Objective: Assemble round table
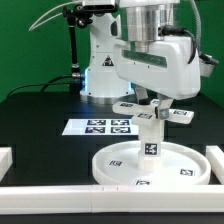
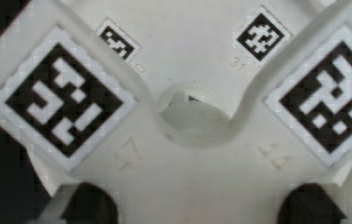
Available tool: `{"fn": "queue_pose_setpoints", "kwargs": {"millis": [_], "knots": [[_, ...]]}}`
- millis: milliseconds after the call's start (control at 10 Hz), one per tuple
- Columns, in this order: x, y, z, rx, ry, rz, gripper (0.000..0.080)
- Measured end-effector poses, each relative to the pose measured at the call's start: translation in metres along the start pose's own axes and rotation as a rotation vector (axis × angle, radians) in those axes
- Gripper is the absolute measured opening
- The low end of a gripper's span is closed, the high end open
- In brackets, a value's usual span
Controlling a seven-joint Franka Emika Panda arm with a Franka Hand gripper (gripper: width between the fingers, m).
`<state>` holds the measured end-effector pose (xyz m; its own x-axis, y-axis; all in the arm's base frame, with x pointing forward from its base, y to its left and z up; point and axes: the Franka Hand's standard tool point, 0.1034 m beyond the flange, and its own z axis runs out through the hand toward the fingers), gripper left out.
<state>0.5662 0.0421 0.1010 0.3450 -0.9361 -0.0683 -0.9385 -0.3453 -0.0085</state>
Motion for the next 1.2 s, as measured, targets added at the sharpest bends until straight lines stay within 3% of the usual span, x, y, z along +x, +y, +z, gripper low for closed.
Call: {"fn": "queue_pose_setpoints", "kwargs": {"millis": [200,500,700,1200], "knots": [[-0.0002,-0.0004,0.0004,0.009,-0.009,0.153,0.0443],[0.001,-0.0034,0.0009,0.056,-0.034,0.441,0.0443],[-0.0009,-0.0054,0.0006,0.065,-0.054,0.612,0.0443],[-0.0015,-0.0099,0.001,0.141,-0.082,1.007,0.0445]]}}
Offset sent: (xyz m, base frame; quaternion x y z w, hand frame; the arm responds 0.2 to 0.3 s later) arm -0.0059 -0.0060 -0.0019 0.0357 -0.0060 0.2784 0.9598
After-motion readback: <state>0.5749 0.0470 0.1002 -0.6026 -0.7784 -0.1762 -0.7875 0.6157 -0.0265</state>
